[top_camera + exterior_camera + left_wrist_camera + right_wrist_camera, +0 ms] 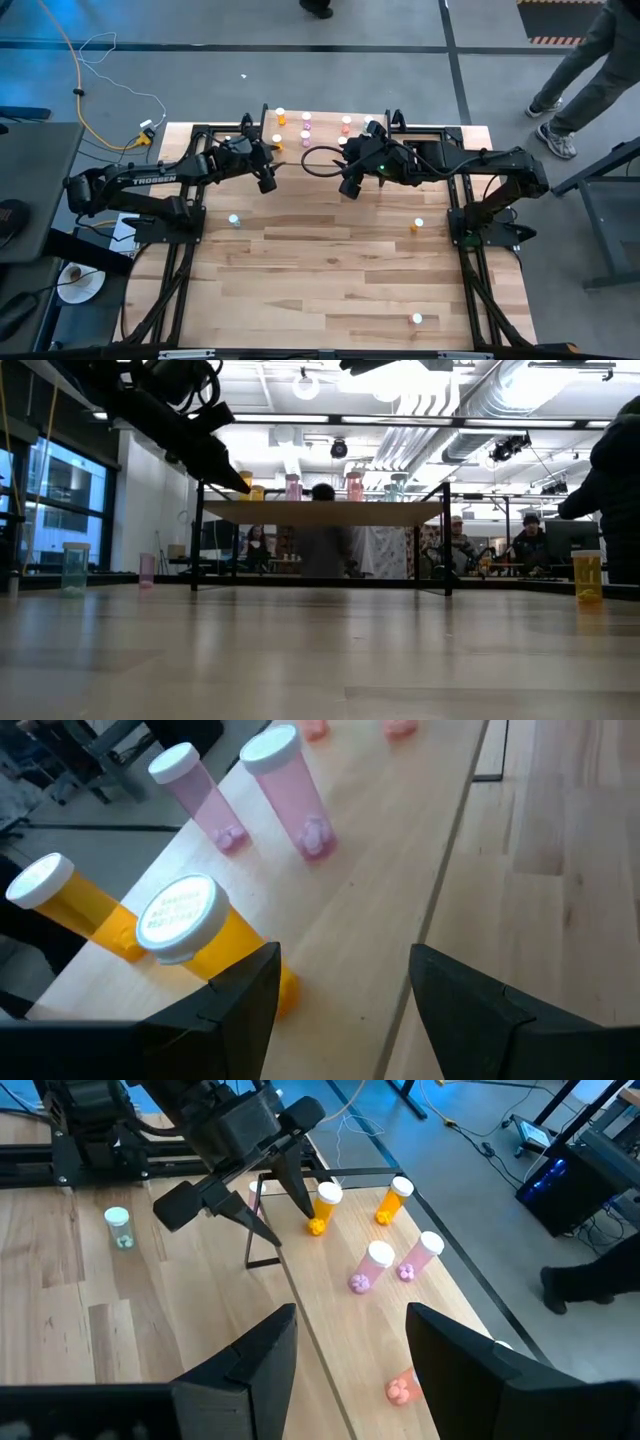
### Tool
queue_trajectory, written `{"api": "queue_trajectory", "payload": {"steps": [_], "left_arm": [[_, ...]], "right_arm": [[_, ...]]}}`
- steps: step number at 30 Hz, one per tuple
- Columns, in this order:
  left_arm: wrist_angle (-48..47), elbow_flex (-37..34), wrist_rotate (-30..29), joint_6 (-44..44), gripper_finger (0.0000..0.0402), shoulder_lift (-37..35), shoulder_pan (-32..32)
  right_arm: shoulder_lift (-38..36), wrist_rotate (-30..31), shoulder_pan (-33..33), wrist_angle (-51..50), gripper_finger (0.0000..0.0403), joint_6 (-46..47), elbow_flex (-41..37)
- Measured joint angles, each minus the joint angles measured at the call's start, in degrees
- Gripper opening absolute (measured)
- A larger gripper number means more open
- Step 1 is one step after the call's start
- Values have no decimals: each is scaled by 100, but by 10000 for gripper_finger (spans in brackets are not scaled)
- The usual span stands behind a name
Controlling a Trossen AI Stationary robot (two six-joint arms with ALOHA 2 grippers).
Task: Pick and place medicine bottles onto shelf by color
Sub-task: Put the bottom orange pill bottle on the shelf aligned with the other orange pill bottle
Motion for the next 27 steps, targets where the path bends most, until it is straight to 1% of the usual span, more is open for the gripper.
{"api": "queue_trajectory", "payload": {"steps": [8, 13, 18, 27], "left_arm": [[75, 0, -61, -44, 213, 0, 43], [122, 0, -15, -63, 213, 0, 170], [293, 0, 177, -63, 213, 0, 219], [290, 0, 174, -46, 213, 0, 219]], "right_arm": [[0, 0, 0, 0, 181, 0, 0], [0, 0, 0, 2, 181, 0, 0], [0, 0, 0, 2, 181, 0, 0], [0, 0, 0, 2, 181, 0, 0]]}}
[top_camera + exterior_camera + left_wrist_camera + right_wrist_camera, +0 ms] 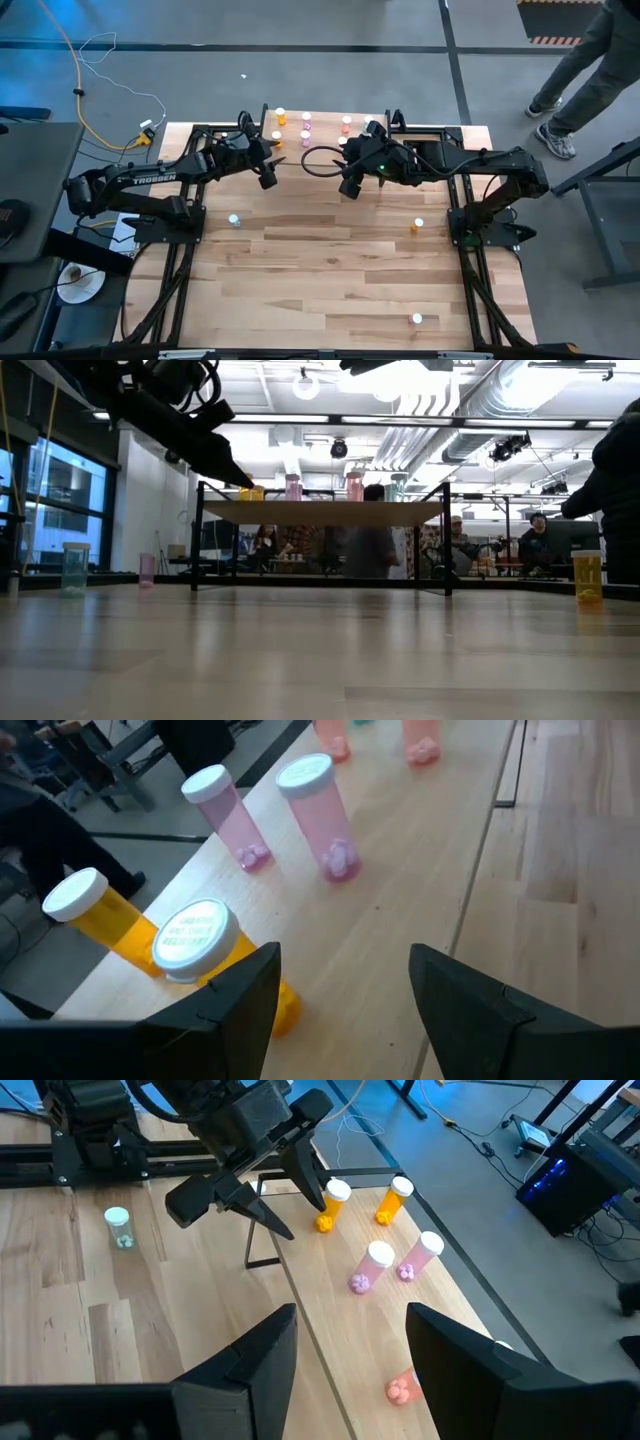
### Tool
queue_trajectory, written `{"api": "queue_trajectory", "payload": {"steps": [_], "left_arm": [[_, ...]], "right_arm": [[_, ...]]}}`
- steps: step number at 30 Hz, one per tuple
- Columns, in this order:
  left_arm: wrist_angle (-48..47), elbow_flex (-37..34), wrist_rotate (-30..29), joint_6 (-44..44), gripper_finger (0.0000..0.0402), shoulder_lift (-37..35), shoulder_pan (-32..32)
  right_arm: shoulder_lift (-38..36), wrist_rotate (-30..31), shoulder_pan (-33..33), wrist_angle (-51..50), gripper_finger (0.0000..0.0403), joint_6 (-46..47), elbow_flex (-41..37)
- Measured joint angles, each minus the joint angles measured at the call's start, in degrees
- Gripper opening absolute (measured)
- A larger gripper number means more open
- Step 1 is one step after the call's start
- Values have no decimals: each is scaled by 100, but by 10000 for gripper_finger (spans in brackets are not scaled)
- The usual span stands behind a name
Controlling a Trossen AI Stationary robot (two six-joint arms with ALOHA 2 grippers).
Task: Pick and place medicine bottles onto shelf by color
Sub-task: Put the bottom orange pill bottle on the shelf aligned with the other orange pill bottle
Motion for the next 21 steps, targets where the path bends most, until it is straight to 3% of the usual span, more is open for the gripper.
{"api": "queue_trajectory", "payload": {"steps": [21], "left_arm": [[78, 0, -64, 49, 213, 0, 72]], "right_arm": [[0, 0, 0, -1, 181, 0, 0]]}}
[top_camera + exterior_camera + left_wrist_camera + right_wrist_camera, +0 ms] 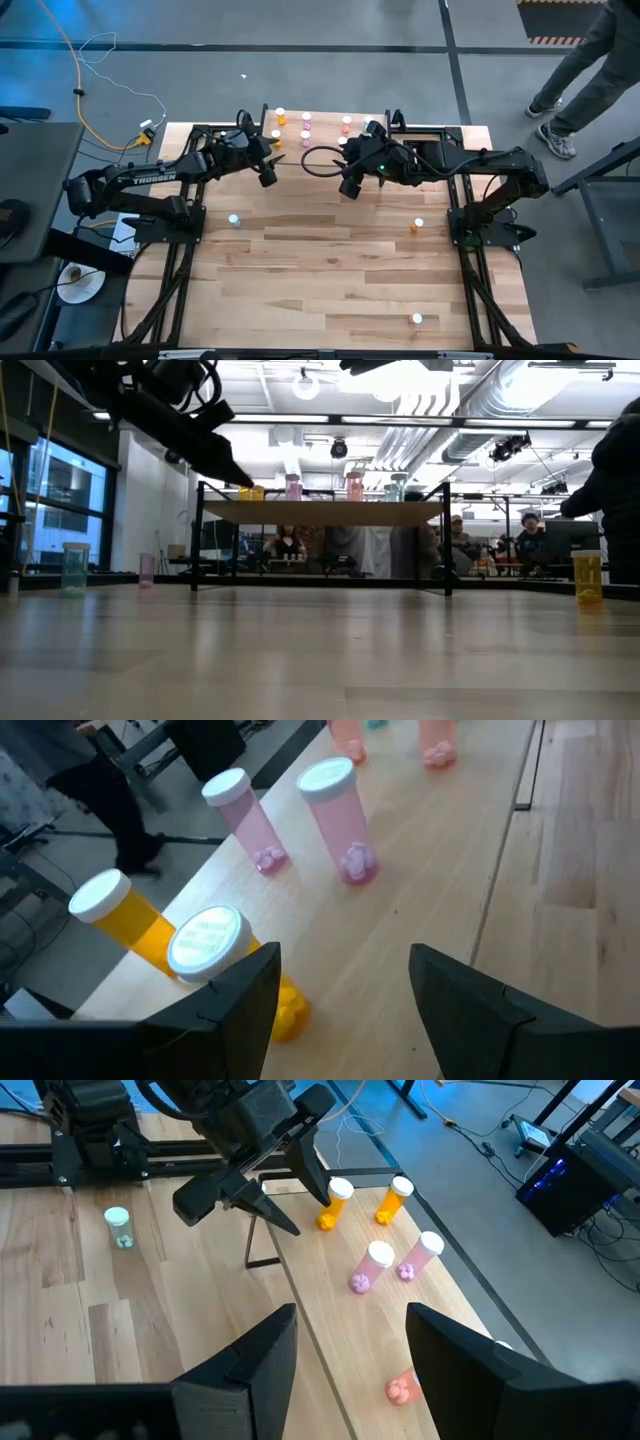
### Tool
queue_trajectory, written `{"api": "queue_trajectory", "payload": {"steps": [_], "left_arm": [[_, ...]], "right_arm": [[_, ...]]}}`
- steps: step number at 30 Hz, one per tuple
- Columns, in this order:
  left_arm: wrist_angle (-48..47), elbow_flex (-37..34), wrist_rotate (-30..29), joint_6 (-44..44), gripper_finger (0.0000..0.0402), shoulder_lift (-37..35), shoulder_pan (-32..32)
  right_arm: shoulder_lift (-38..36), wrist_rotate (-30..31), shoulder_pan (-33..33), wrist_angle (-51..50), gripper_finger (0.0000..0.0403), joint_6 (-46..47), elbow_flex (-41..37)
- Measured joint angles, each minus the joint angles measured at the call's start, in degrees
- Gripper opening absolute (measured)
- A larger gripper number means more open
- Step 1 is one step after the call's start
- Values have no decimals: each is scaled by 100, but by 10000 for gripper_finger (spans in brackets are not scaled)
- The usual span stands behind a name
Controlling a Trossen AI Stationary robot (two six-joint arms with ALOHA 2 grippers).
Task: Pick and place medicine bottles onto shelf by color
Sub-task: Put the bottom orange pill bottle on the shelf aligned with the other orange pill bottle, then put the pink pill bottle on the shelf aligned with the other pink pill bottles
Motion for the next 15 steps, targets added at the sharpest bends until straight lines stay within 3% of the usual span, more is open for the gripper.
{"api": "queue_trajectory", "payload": {"steps": [15], "left_arm": [[-23, 0, 159, -1, 213, 0, 108]], "right_arm": [[0, 0, 0, 1, 181, 0, 0]]}}
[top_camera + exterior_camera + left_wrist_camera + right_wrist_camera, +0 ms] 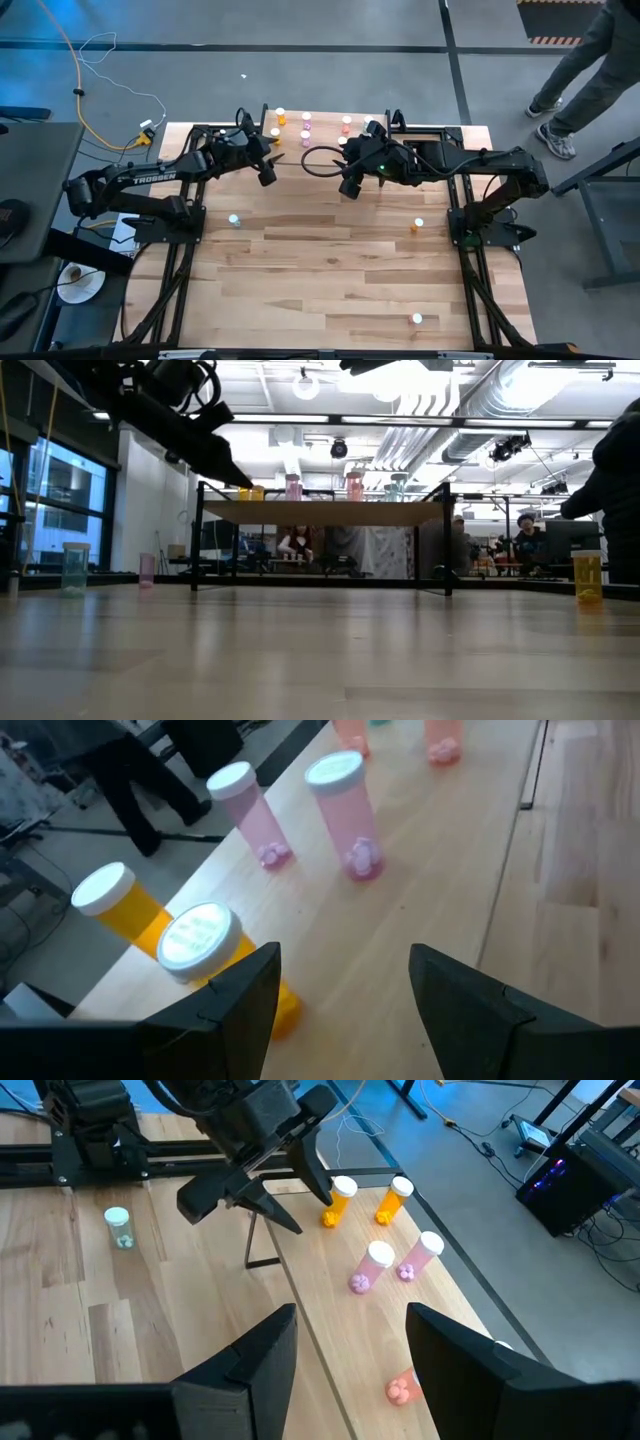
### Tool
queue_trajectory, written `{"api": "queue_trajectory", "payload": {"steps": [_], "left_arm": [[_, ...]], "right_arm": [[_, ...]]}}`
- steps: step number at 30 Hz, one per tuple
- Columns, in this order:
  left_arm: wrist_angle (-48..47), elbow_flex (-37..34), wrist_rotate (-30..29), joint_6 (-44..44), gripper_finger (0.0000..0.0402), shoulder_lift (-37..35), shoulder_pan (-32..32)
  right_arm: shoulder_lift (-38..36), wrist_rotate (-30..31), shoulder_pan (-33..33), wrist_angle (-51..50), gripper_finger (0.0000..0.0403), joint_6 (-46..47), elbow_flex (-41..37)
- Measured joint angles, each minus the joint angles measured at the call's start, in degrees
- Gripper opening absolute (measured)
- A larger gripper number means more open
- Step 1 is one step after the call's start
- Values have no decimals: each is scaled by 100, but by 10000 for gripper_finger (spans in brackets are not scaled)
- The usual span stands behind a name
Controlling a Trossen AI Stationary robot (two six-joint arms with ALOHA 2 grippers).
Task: Pick and place medicine bottles onto shelf by color
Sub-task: Put the pink pill bottle on the shelf aligned with the other pink pill bottles
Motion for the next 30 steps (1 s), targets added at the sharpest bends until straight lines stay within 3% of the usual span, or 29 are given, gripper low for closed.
{"api": "queue_trajectory", "payload": {"steps": [8, 15, 25, 30], "left_arm": [[-381, 0, -93, -152, 213, -80, -177], [-610, 0, -846, -45, 213, -495, -407], [-625, 0, -909, -147, 213, -1187, -464], [-628, 0, -904, -316, 213, -1418, -606]], "right_arm": [[0, 0, 0, 0, 181, 0, 0], [0, 2, 0, -1, 181, 39, 0], [0, 2, 0, -11, 181, 45, 0], [0, -24, 8, -501, 181, 347, 2]]}}
